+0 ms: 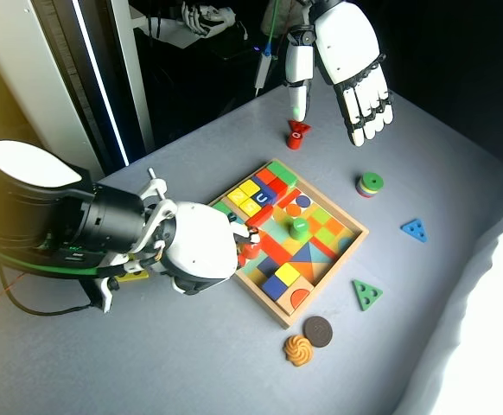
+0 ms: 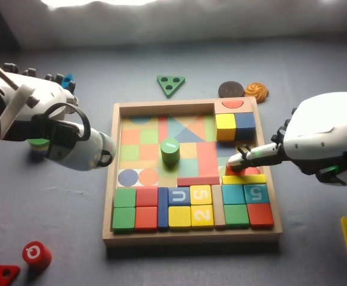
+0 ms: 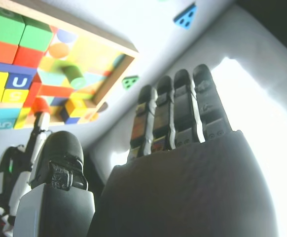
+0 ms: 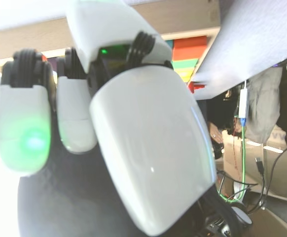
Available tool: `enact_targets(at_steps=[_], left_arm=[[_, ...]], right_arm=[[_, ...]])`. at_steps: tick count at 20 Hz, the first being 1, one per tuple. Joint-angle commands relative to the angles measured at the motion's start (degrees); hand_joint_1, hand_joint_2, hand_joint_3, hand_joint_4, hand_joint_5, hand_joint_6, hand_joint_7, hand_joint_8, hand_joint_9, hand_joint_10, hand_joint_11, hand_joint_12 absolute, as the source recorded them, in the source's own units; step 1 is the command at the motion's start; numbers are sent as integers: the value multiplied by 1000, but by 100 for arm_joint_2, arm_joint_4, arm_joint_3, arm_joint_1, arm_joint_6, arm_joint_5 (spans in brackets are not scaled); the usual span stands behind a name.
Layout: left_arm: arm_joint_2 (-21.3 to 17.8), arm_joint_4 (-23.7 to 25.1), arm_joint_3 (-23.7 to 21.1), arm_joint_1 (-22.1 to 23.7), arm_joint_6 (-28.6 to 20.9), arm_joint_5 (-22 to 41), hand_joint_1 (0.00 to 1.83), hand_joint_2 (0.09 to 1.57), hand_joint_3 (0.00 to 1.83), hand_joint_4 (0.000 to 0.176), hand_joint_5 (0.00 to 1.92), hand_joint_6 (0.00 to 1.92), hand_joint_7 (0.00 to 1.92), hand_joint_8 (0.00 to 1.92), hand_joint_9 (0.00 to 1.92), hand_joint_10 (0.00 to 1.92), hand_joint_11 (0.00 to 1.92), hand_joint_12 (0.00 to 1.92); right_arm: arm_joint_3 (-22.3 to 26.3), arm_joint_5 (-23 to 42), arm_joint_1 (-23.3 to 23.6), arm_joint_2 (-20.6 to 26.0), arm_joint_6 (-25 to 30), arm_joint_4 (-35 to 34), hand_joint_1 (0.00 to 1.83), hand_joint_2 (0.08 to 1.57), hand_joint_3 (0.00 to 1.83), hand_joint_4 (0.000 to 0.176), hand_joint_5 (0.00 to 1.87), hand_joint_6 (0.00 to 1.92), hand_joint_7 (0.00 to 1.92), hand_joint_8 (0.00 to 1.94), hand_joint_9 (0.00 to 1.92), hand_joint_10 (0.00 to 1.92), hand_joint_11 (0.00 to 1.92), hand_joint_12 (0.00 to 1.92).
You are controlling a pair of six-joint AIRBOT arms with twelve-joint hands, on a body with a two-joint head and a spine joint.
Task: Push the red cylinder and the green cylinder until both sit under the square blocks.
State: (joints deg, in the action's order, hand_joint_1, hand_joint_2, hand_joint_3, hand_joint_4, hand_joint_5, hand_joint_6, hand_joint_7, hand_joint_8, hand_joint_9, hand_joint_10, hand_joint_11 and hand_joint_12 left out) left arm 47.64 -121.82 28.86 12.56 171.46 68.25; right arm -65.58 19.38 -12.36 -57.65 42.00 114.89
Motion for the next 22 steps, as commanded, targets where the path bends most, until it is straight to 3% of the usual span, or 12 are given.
enact_targets(at_steps=[1,22], left_arm=[[-63,492,-17,18,29,-16,0,1282,0,0,80,0,53,0,19,0,0,0],[-64,462,-17,24,29,-22,0,1275,0,0,81,7,68,10,38,10,0,0]], right_arm=[[14,2,-54,88,-87,38,1777,947,519,0,231,6,1571,1941,1746,1921,1802,1921],[12,375,-143,543,-576,34,1785,976,472,0,256,11,1564,1941,1741,1921,1800,1921]])
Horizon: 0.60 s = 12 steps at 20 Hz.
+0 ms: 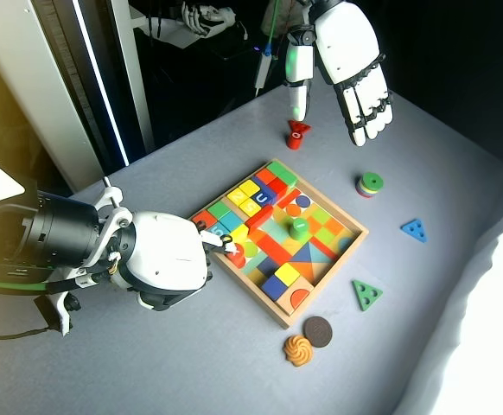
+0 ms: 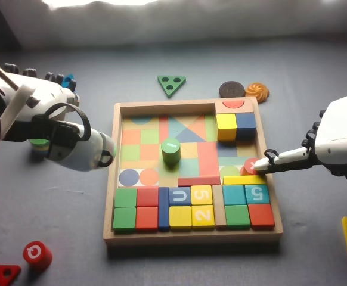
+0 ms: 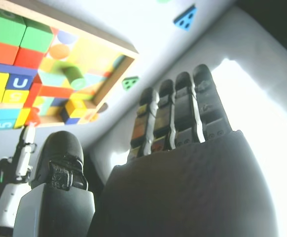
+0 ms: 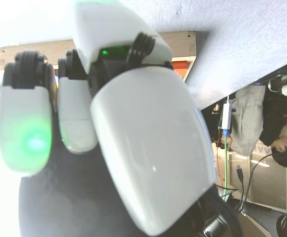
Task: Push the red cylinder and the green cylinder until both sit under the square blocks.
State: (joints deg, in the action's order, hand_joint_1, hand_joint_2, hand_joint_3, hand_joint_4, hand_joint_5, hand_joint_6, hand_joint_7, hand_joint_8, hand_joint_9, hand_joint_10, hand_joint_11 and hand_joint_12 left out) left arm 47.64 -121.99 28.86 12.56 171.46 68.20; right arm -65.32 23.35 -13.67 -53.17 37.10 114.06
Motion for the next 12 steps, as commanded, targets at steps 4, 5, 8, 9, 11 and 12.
enact_targets(at_steps=[4,5,8,9,11,12], left_arm=[[-64,481,-17,24,29,-18,0,1275,0,0,78,4,56,3,25,2,0,0],[-64,481,-17,24,29,-18,0,1286,3,0,78,4,58,3,30,4,0,0],[-64,482,-17,24,29,-18,0,1286,2,0,90,7,75,9,47,9,4,2],[-65,482,-17,24,29,-18,0,1280,0,0,83,3,69,5,43,7,0,0],[-65,484,-17,24,29,-18,0,1284,2,0,92,6,77,6,51,7,8,4],[-65,484,-17,24,29,-18,0,1281,0,0,88,3,72,3,47,5,4,2]], right_arm=[[-13,44,406,72,36,-21,1774,984,458,0,256,8,1559,1941,1732,1921,1800,1921],[-12,91,520,61,120,-21,1778,987,458,0,267,11,1569,1941,1736,1921,1796,1921],[-14,107,861,-35,259,-22,1788,991,457,0,254,3,1560,1941,1735,1921,1805,1921],[-15,97,905,-83,260,-22,1760,994,456,0,240,3,1557,1941,1727,1921,1789,1921],[-14,0,896,-202,326,-22,1753,1007,445,0,229,1,1533,1941,1720,1921,1786,1921],[-13,-31,881,-223,326,-22,1762,1008,437,0,234,3,1540,1941,1723,1921,1787,1921]])
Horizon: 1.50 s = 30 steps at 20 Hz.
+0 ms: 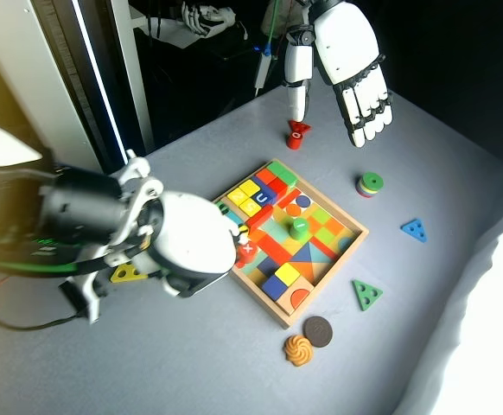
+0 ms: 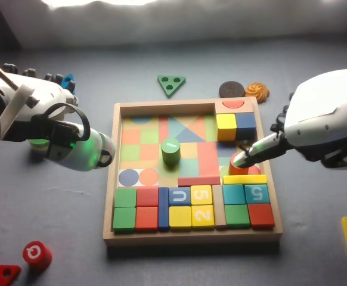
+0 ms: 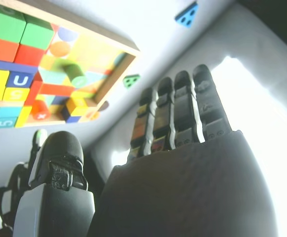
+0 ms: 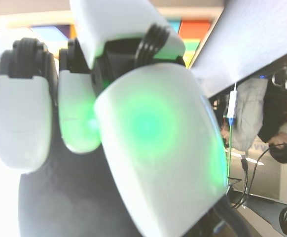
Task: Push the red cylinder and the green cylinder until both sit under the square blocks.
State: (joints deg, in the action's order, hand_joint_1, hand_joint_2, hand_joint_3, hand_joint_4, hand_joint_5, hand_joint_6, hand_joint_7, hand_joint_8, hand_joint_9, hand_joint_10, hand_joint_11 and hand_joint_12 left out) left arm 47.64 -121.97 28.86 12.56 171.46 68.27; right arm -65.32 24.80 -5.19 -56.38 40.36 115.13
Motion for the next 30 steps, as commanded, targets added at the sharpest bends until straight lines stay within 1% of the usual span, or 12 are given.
enact_targets(at_steps=[1,5,6,9,13,14,16,22,24,27,30], left_arm=[[-65,481,-17,24,29,-25,0,1279,0,0,81,0,68,1,40,2,0,0],[-65,485,-17,24,29,-25,0,1279,0,0,80,0,68,1,43,2,0,0],[-65,485,-17,24,29,-25,0,1279,0,0,75,0,61,0,36,0,0,0],[-66,483,-17,24,29,-31,0,1285,2,0,104,11,88,10,61,9,29,14],[-69,483,-17,24,29,-44,0,1277,0,0,75,4,59,2,30,0,0,0],[-69,484,-17,24,29,-44,0,1278,0,0,73,3,59,2,33,1,0,0],[-69,487,-18,24,29,-44,0,1277,0,0,84,7,78,9,49,9,9,4],[-69,500,-18,21,29,-45,0,1281,1,0,76,6,74,7,51,7,9,4],[-69,500,-18,21,29,-45,0,1273,0,0,58,0,60,0,39,1,0,0],[-69,500,-18,21,29,-45,0,1282,1,0,71,5,69,4,45,3,0,0],[-69,500,-17,21,29,-45,0,1273,0,0,78,4,79,4,55,4,5,2]], right_arm=[[-13,-216,28,84,-1,-129,1769,1010,434,0,246,8,1550,1941,1727,1921,1796,1921],[-15,-298,83,27,-32,-128,1786,998,440,0,240,2,1591,1941,1752,1921,1823,1921],[-18,-348,84,-12,-103,-128,1762,997,444,0,241,2,1583,1941,1737,1921,1776,1921],[-167,-489,90,-293,-120,-128,1764,999,453,0,244,2,1561,1941,1728,1921,1771,1921],[-519,-564,57,-552,259,-128,1771,998,455,0,246,3,1561,1941,1741,1921,1814,1921],[-564,-564,26,-575,280,-127,1772,996,452,0,246,3,1555,1941,1737,1921,1812,1921],[-569,-562,-41,-577,240,-126,1745,1004,454,0,248,3,1555,1941,1737,1921,1787,1921],[-568,-517,-97,-577,240,-125,1767,1005,428,0,248,4,1542,1941,1727,1921,1789,1921],[-566,-517,-111,-577,241,-125,1775,1006,425,0,261,7,1565,1941,1738,1921,1801,1921],[-566,-493,-185,-572,241,-124,1773,1010,429,0,287,14,1580,1941,1748,1921,1804,1921],[-558,-447,-237,-532,241,-124,1763,1011,433,0,271,4,1573,1941,1744,1921,1795,1921]])
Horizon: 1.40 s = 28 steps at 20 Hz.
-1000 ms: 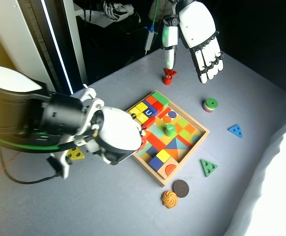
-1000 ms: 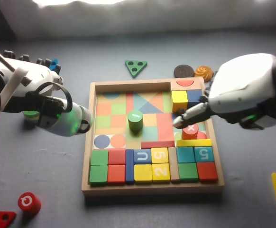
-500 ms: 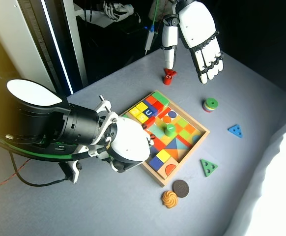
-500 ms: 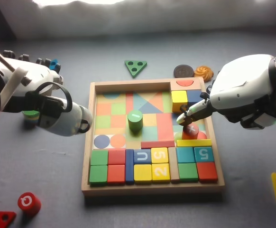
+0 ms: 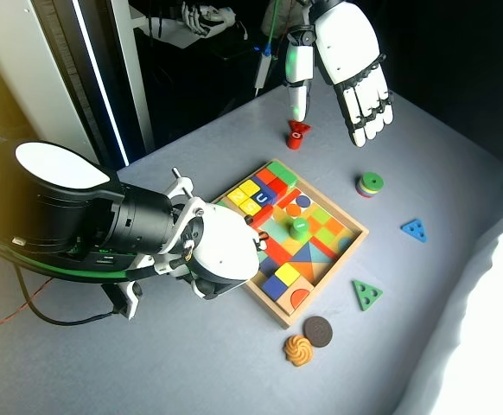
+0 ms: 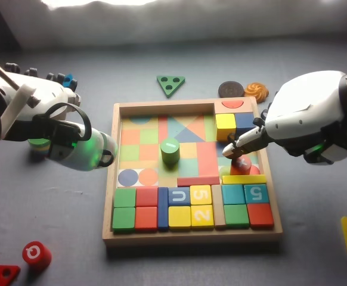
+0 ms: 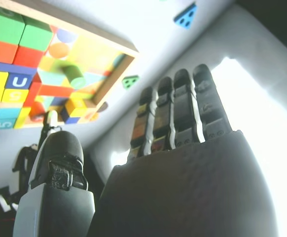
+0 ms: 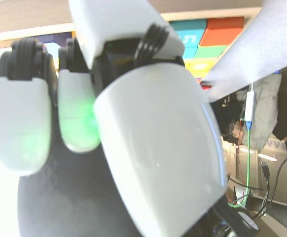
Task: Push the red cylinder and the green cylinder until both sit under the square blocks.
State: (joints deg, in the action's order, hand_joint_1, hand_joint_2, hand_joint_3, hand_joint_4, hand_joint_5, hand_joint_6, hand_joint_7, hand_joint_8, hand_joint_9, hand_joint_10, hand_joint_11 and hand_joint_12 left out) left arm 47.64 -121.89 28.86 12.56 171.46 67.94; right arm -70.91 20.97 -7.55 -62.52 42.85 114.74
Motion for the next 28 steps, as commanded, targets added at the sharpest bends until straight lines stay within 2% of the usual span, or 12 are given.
enact_targets(at_steps=[1,13,28], left_arm=[[-69,492,-17,21,29,-12,0,1274,0,0,85,6,86,6,64,7,15,7],[-69,478,-17,21,29,-13,0,1276,0,0,93,5,86,4,59,3,7,7],[-69,484,-17,21,29,-13,0,1278,1,0,86,0,76,0,50,0,2,13]], right_arm=[[10,-56,-29,107,-8,-85,1764,1013,434,0,260,0,1570,1941,1741,1921,1791,1921],[133,-25,-40,293,-9,-1,1778,1014,435,0,271,4,1582,1941,1737,1921,1788,1921],[202,-58,264,173,-21,-1,1781,991,458,0,268,0,1587,1941,1749,1921,1814,1921]])
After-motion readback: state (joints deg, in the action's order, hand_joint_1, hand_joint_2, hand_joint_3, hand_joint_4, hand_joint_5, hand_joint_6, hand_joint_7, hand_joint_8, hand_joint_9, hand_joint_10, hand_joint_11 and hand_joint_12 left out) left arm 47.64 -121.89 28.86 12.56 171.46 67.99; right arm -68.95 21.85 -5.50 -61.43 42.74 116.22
